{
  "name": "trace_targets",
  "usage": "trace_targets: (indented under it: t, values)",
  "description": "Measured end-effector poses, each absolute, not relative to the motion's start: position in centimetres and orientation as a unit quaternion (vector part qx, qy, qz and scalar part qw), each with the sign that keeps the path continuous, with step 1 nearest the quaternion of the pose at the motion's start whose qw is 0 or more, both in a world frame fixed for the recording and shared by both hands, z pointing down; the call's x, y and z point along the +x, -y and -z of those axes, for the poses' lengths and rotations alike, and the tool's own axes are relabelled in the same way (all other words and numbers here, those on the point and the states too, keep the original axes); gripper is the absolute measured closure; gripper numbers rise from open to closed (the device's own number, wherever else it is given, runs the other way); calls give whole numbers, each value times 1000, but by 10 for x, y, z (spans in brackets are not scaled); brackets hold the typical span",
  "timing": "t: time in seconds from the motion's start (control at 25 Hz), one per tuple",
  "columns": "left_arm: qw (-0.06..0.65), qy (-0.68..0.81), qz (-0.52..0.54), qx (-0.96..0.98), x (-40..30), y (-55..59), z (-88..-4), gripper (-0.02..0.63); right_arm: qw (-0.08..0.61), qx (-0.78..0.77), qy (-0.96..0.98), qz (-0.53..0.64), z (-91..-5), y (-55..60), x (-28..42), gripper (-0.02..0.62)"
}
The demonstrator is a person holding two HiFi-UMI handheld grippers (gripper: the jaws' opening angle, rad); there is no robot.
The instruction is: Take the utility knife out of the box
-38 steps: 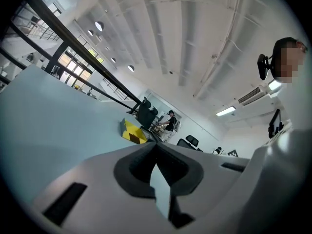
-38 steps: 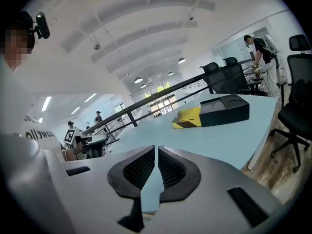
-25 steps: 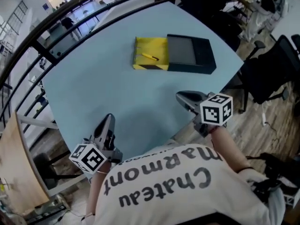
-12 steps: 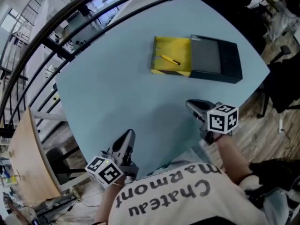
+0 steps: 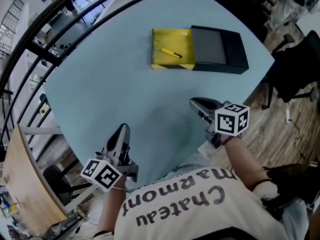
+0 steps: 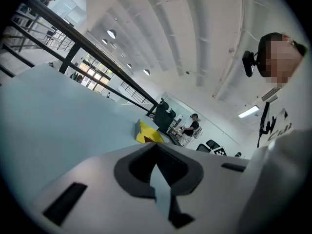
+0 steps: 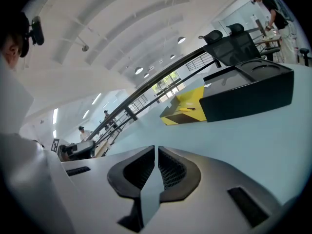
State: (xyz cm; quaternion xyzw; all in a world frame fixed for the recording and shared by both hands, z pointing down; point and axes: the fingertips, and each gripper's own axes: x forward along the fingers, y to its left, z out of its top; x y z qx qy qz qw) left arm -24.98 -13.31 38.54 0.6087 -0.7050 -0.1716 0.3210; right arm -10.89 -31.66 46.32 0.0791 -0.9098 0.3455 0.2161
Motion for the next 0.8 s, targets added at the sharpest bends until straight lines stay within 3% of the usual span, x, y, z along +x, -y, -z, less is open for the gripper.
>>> trace_targets:
  t: [0.2,0.8]
  values:
    - [306,686,184,634,-253,127,-367,604,181,100,916,-343,-422,316,-112,549]
    - [243,703,168,647,-257,109,-340,604,214,89,956,-178,-359,324,-138,549]
